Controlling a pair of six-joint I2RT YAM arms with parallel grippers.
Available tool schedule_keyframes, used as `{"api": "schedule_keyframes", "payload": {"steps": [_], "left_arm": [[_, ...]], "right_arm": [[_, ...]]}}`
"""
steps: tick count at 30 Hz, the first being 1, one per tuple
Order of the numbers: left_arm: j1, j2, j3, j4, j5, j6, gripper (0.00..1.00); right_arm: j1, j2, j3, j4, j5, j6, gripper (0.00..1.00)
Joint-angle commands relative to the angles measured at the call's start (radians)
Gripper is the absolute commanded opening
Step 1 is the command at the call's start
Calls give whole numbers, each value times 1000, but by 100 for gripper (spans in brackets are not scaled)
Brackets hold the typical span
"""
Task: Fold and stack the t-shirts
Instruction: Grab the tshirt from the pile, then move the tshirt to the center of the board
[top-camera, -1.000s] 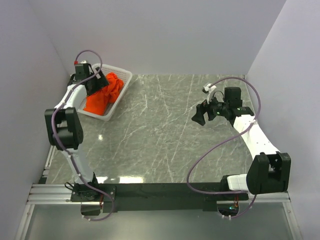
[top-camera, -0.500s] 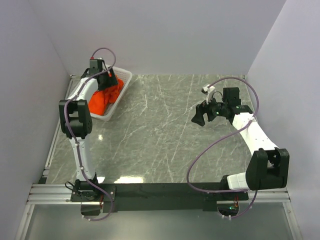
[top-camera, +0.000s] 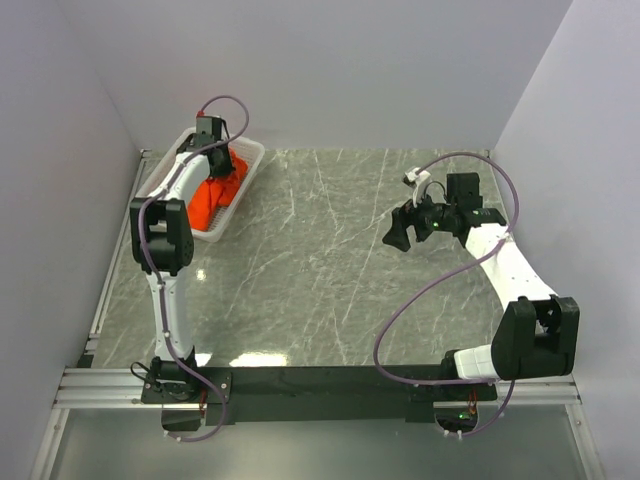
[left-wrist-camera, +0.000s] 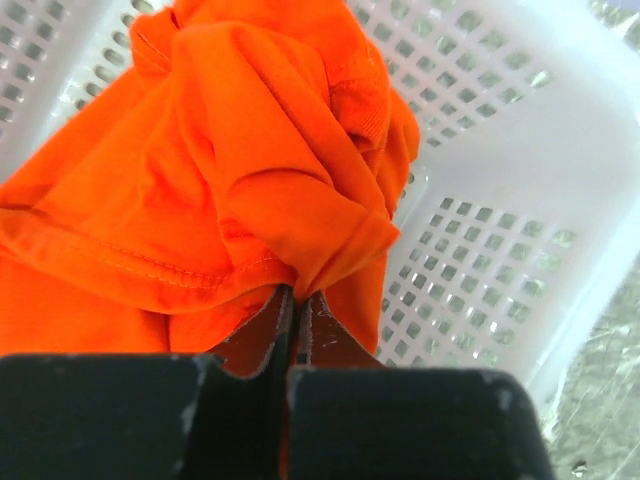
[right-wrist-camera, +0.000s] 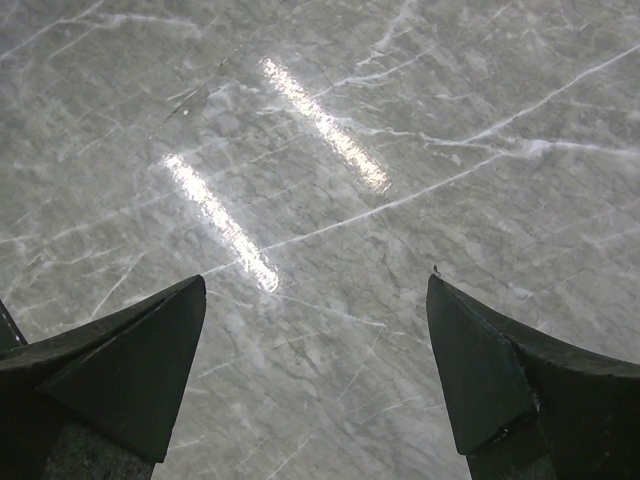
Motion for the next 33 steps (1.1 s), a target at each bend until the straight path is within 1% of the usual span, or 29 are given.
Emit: {"api": "schedule_keyframes", "payload": {"steps": [1,4,5,8,9,12,13,19,21,24,27,28,29,31,33], "left_arm": [[-23,-125,60,6,-33,33,0],[-32,-233,48,29,-24,31,0],[-35,-294,43,38,-9,24,0],[-37,-376,42,89,69,-14,0],[-38,-414,67,103,135,-49,0],[-57,-473,127,172,247,-116,0],[-72,-485,143,211,269,-128,0],[-133,-548,276,308,367,-202,0],[-144,-560,321,350,387,-234,0],[-164,-580,338,414,425,-286,0],[-185,-585,350,459,476,-337,0],[-198,-584,354,468,491,-346,0],[-202,-585,365,476,516,-361,0],[-215,-587,370,488,539,-373,1],[-218,-597,365,500,583,-404,1]], "right_arm": [[-4,-14,56,-23,-25,-28,96],[-4,-26,78,-50,-31,-50,96],[-4,-26,95,-65,-34,-58,96],[-4,-37,121,-98,-47,-84,96],[-3,-42,139,-104,-51,-91,96],[-4,-40,190,-141,-73,-122,96],[-4,-40,203,-148,-79,-137,96],[-4,-46,319,-179,-132,-154,96],[-4,-57,360,-167,-162,-148,96],[-4,-71,414,-104,-218,-104,96],[-4,-65,478,-24,-281,-41,96],[-4,-59,495,2,-301,6,96],[-3,-45,527,53,-309,30,96],[-1,-25,559,103,-312,104,97],[2,7,599,152,-318,137,97]]}}
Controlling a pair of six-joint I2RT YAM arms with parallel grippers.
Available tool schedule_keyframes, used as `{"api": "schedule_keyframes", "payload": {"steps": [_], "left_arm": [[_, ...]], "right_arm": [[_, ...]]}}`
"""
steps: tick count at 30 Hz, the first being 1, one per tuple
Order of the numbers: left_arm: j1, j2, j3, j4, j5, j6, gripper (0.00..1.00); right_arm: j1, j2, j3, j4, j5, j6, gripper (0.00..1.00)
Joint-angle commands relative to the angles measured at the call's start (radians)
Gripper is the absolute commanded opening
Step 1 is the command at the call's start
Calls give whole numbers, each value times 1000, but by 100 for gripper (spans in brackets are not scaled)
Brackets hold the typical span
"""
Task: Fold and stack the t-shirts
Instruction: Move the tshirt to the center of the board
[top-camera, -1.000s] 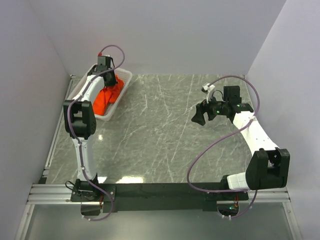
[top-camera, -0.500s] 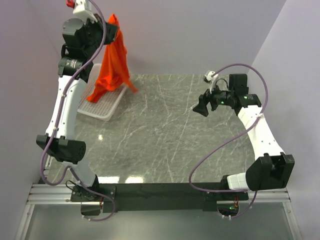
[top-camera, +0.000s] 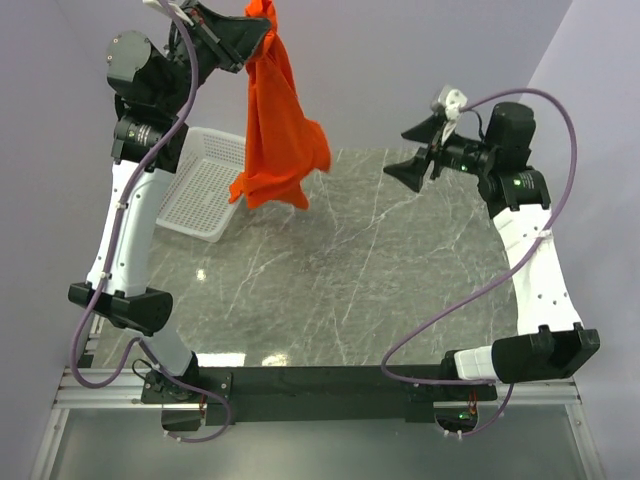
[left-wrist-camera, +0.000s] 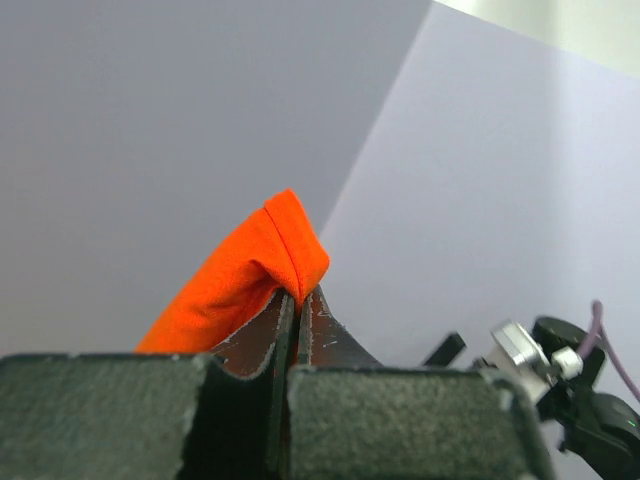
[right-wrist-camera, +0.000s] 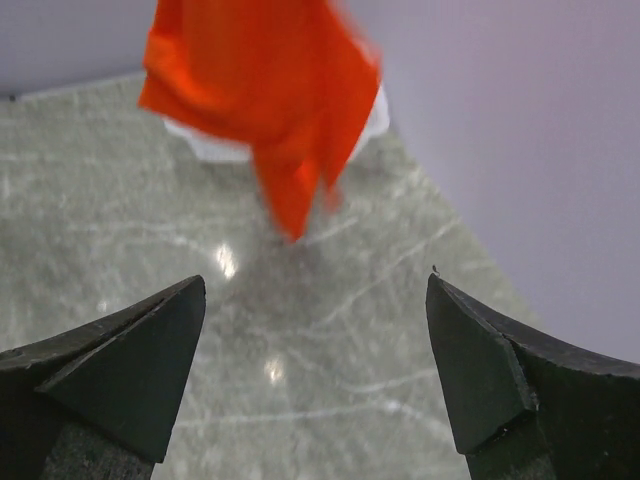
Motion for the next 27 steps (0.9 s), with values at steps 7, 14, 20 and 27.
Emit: {"api": "schedule_keyframes", "payload": {"steps": [7,14,20,27], "left_arm": [[-27,-77,32,154,235,-113,1],[-28,-120,-42,174,302,-123,1],[-30,-134,-76,157,307,-126,0],[-31,-137,-85,159,308,-130,0]], "right_arm": [[127,66,71,143,-65,130,96],[218,79,32,176,-56,194,96],[334,37,-70,201,-61,265,94],[419,26,-112,173,36,275,91]]}}
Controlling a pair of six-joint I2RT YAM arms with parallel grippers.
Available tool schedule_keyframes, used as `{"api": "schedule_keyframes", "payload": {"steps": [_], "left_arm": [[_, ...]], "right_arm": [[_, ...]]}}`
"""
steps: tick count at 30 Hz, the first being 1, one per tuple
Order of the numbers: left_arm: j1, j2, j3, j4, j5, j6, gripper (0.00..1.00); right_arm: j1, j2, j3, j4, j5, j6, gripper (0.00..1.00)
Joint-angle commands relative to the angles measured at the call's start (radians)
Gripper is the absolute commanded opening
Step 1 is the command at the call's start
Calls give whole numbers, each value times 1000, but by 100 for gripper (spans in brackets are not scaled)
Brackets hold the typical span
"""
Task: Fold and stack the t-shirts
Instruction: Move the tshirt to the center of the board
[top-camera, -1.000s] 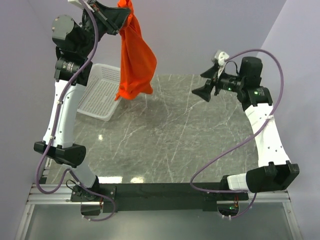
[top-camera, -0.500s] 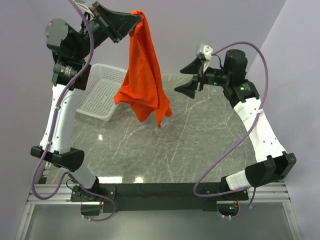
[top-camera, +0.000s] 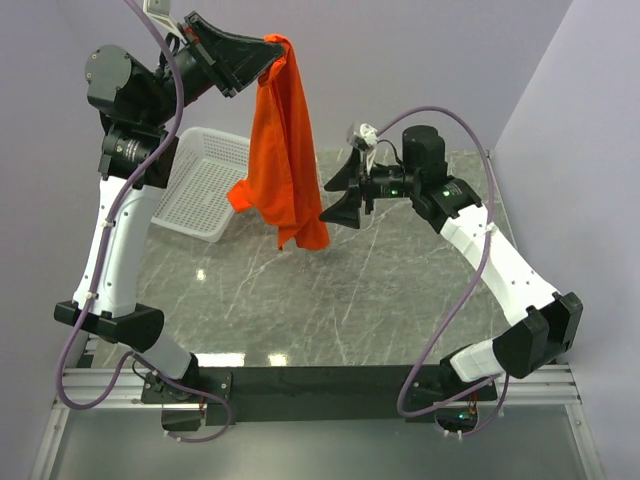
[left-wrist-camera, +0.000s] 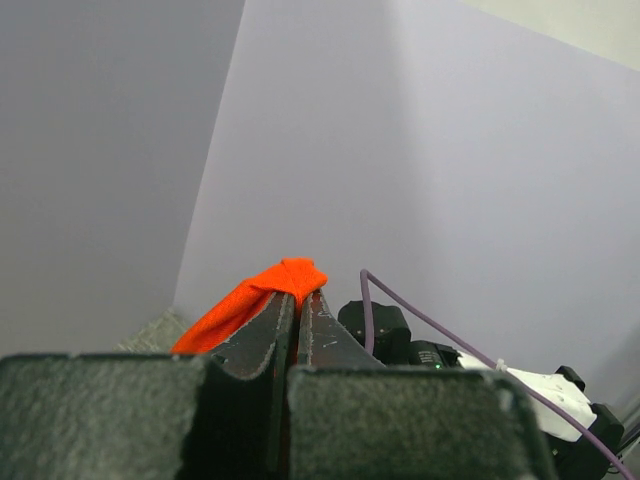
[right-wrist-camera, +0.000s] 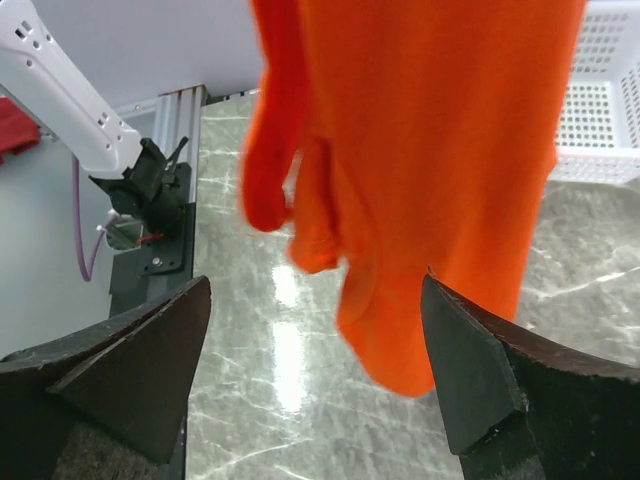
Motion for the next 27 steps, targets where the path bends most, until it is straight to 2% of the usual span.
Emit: {"api": "schedule_keyframes", "payload": {"steps": [1,7,14,19,22,27], "left_arm": [[-7,-27,5,68,12,-15,1],[-8,-24,2,78,15,-26,0],[-11,-30,-1,84,15,-37,1],[-11,-39,7,76,10,-31,1],[-10,-44,8,87,12,-41,0],[-11,-46,10,117,21,-69,1]], "right_arm": [[41,-51,-9,14,55,13,91],[113,-39,-42,46,147,55,87],[131,30,-2,57,237,62,84],[133,46,-2,-27,264,-83,87],[131,33,-23,-106,242,-235,90],[131,29,-60,-106,213,-275,91]]}}
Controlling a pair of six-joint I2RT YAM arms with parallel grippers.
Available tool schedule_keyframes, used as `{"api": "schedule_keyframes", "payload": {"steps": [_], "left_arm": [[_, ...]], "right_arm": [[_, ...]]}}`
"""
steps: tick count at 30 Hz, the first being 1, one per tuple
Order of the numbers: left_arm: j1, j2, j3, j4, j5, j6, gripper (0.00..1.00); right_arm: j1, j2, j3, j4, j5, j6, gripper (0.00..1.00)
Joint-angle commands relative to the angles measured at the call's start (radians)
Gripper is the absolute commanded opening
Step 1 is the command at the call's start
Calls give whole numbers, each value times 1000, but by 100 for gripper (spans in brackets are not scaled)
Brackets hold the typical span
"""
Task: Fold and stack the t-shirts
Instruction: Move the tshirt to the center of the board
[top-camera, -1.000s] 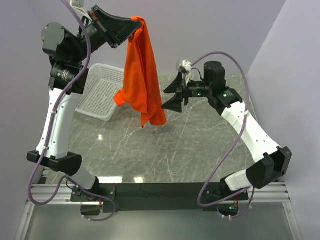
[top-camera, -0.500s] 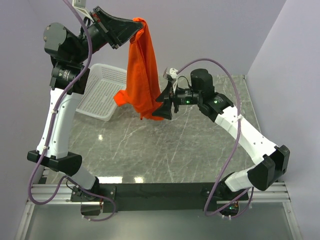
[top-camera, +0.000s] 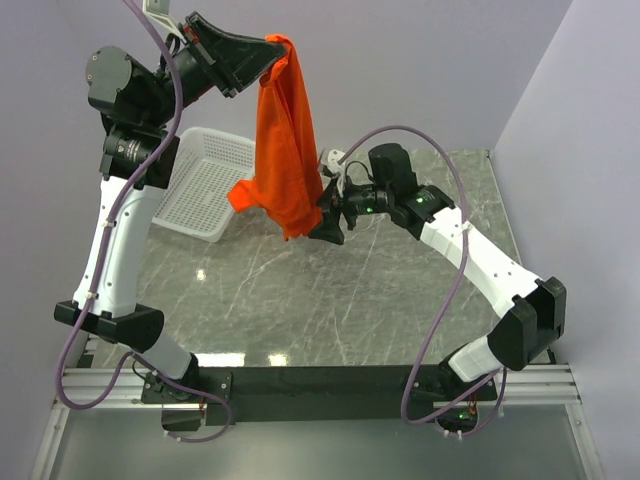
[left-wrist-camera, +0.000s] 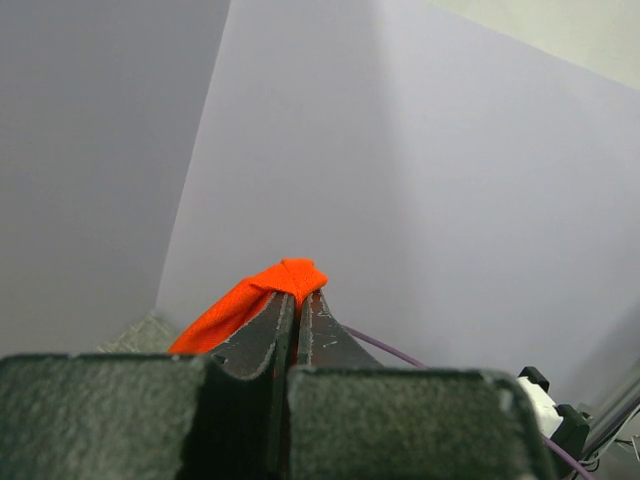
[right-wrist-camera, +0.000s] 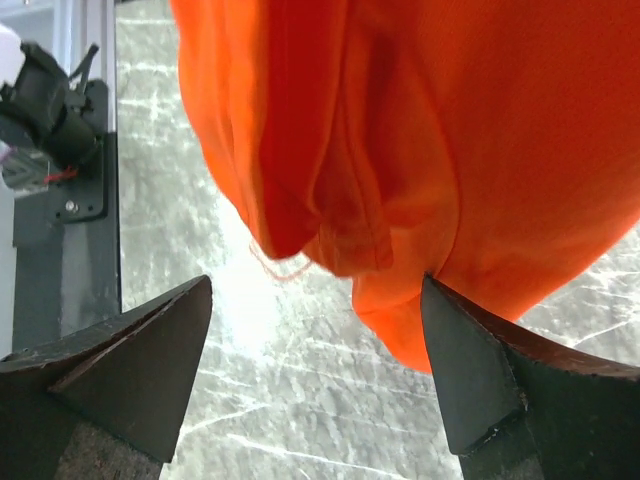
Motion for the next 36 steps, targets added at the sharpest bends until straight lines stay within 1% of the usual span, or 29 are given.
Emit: {"api": "schedule_keyframes", "payload": {"steps": [1,7,11,13,18,22,23,25,26,28,29,31,32,36], "left_arm": [[-6,-43,20,97,16,-32,0],[-6,-47,12,100,18,-36,1],[-6,-60,0,85,10,-22,0],[-6,-66,-6,83,10,-22,0],[-6,-67,-9,80,8,-20,0],[-6,-67,-14,91,15,-32,0],[-4,-67,-14,95,15,-34,1],[-6,-70,-11,94,13,-36,1],[-7,-72,-11,91,15,-33,1],[-6,-81,-12,86,12,-25,1],[-6,-84,-14,82,12,-22,1],[-6,-90,-23,75,8,-14,0],[-6,-93,-23,72,10,-11,0],[-6,-104,-15,32,-2,30,1]], "right_arm": [[2,-19,-11,-4,-38,-67,90],[4,25,32,87,-93,71,84],[11,41,52,134,-119,163,77],[16,45,58,145,-121,172,74],[19,45,76,168,-136,226,61],[19,48,84,193,-110,261,55],[19,48,84,193,-92,266,51],[16,54,84,188,-31,257,45],[13,57,84,185,-5,246,38],[-2,57,81,191,34,249,29],[-12,59,79,193,34,258,21],[-21,57,84,199,20,266,9],[-30,56,87,197,16,263,1],[-52,41,101,158,-36,217,0]]}}
